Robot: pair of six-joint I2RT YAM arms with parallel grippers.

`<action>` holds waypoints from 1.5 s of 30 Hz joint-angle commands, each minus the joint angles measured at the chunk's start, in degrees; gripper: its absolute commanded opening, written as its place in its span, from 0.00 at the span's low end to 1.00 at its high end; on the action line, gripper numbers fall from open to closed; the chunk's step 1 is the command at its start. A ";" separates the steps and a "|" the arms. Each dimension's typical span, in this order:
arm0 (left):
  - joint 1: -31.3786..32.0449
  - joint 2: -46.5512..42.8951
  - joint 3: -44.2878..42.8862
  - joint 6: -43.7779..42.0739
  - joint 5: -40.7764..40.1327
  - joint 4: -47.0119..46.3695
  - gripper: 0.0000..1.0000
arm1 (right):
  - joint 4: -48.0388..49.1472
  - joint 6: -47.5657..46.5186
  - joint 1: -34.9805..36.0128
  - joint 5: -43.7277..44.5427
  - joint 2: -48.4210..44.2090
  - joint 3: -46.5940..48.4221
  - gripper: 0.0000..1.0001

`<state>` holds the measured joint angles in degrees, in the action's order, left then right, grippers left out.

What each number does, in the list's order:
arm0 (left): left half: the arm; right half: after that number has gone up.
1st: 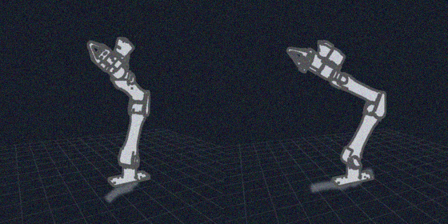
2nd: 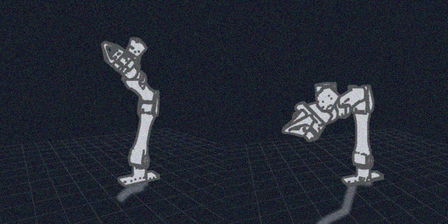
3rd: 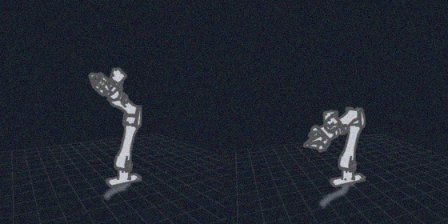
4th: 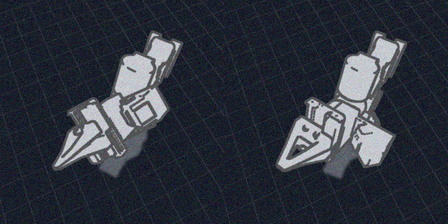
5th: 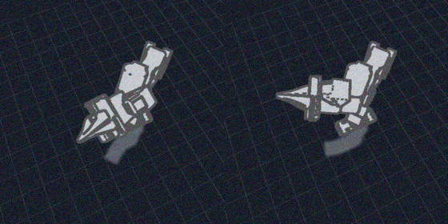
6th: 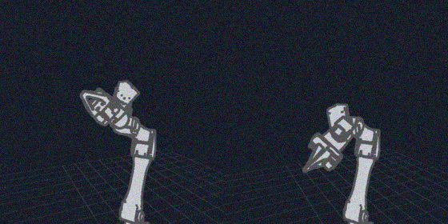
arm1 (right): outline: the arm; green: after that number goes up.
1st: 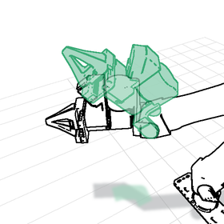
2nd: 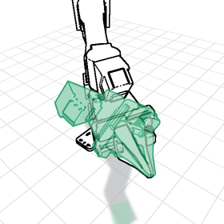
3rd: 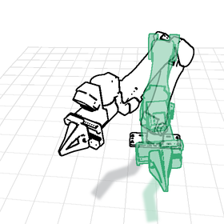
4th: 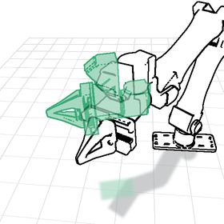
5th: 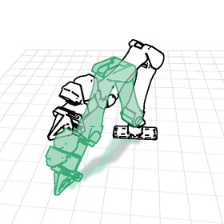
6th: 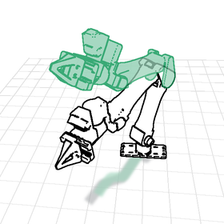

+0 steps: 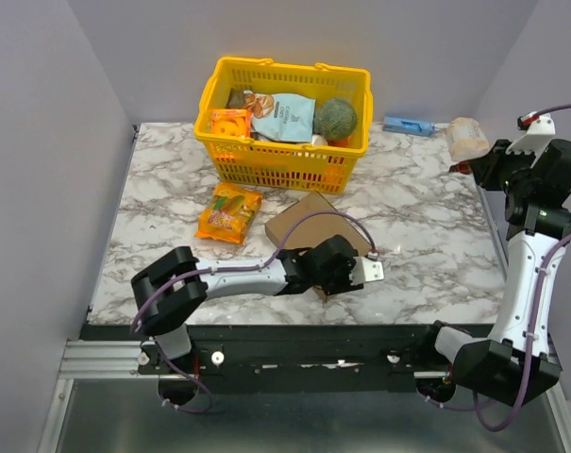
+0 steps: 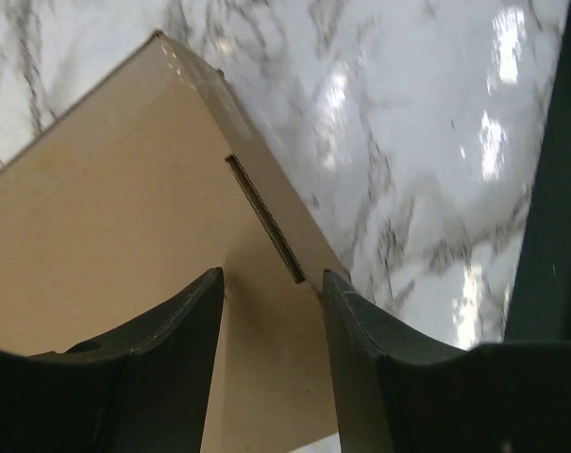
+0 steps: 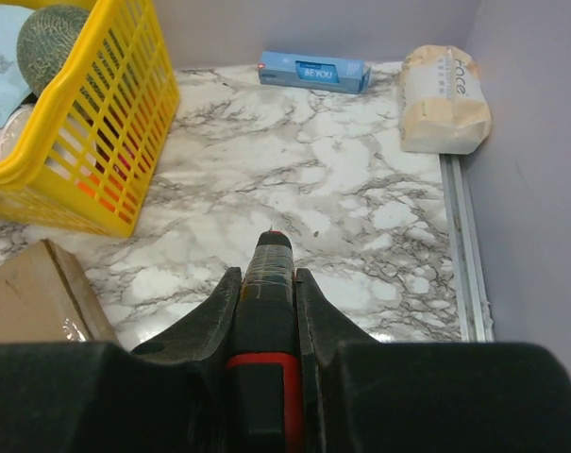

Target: Unpack the express box

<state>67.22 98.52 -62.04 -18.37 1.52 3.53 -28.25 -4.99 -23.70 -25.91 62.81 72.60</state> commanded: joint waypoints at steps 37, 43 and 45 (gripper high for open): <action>-37.95 10.89 -18.46 10.11 15.08 15.88 0.64 | -14.55 -21.47 35.92 -6.78 -2.25 -0.97 0.05; -39.18 8.89 -13.03 11.86 23.87 19.23 0.60 | -10.87 -17.43 37.06 0.22 -2.25 -1.14 0.00; -39.18 8.10 -11.27 14.06 24.23 19.32 0.60 | -10.95 -17.58 38.02 3.50 -2.16 -1.67 0.00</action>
<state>28.40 108.14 -77.65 -7.46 20.97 17.65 -41.85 -24.40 12.62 -28.69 60.97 70.83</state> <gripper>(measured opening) 0.605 0.287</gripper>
